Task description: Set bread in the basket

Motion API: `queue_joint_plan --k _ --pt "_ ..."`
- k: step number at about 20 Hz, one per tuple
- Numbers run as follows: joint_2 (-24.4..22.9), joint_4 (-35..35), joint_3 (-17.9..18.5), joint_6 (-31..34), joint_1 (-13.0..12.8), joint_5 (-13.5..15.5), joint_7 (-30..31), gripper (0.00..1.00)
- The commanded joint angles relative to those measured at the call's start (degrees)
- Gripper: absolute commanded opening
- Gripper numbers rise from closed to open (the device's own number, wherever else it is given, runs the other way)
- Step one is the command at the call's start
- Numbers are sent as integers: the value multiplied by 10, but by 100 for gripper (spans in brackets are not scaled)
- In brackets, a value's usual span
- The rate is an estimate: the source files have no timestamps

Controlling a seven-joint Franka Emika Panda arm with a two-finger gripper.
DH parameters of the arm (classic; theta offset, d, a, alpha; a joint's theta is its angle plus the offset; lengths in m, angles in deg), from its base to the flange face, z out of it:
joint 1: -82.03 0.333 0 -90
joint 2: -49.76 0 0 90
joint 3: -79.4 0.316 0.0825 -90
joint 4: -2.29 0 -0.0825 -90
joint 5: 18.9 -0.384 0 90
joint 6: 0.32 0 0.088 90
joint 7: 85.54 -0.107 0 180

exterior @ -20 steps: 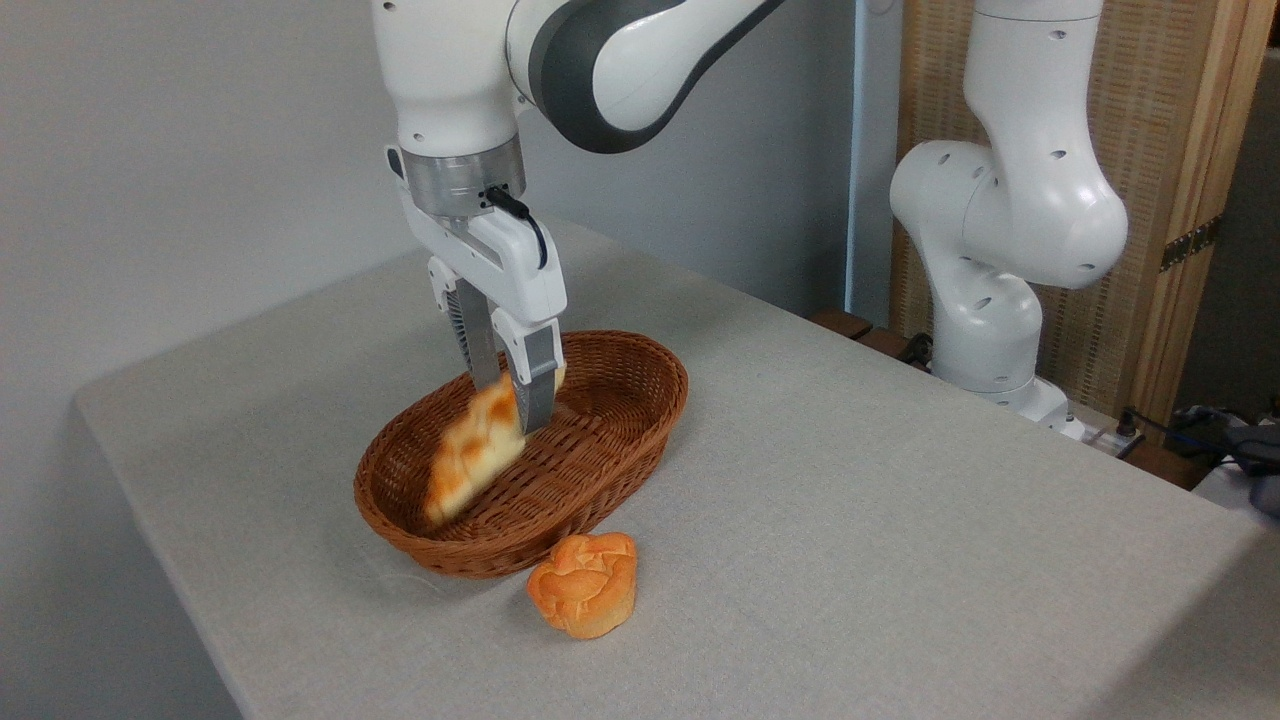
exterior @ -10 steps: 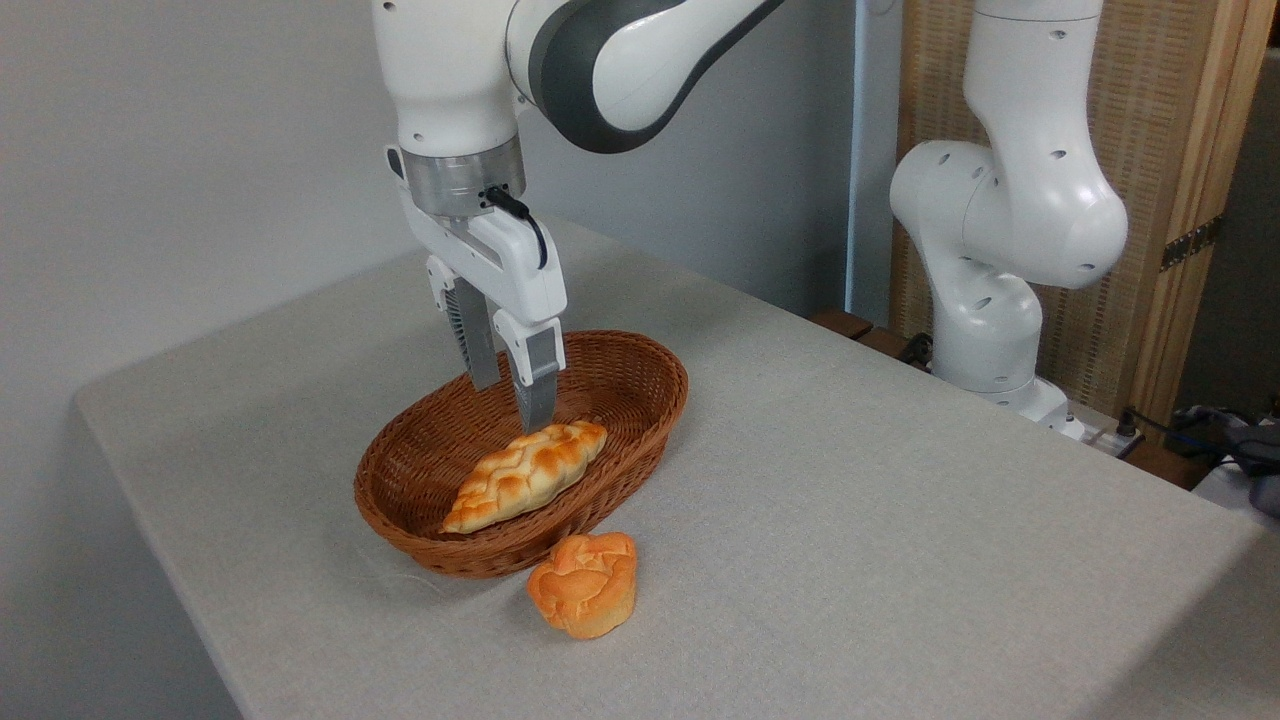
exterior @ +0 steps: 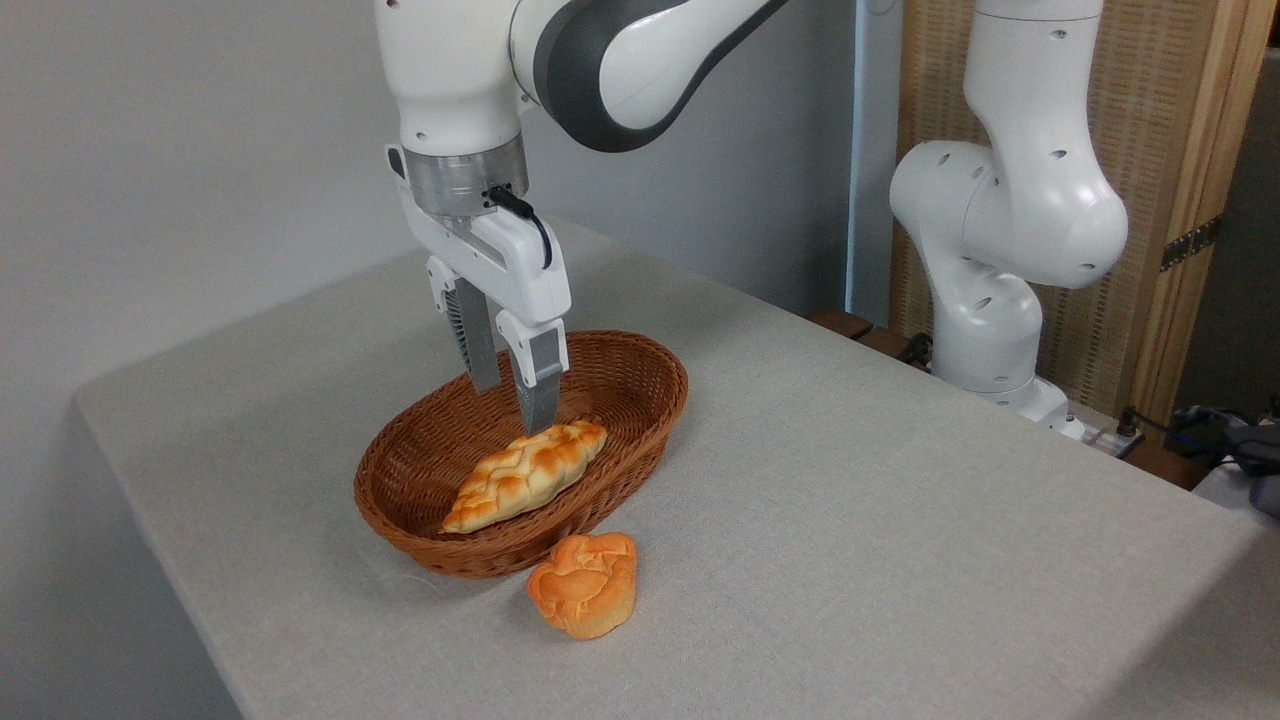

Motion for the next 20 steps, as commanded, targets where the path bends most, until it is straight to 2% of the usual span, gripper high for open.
queue_joint_plan --k 1,4,6,10,15,20 --pt "-6 -5 5 12 2 0 0 100" --pt "-6 -10 9 12 3 0 0 100" --pt "-7 -13 27 12 1 0 0 100" --pt "-7 -17 33 11 2 0 0 100" --pt "-7 -18 58 9 2 0 -1 100" --pt "-7 -25 59 9 2 -1 -2 100"
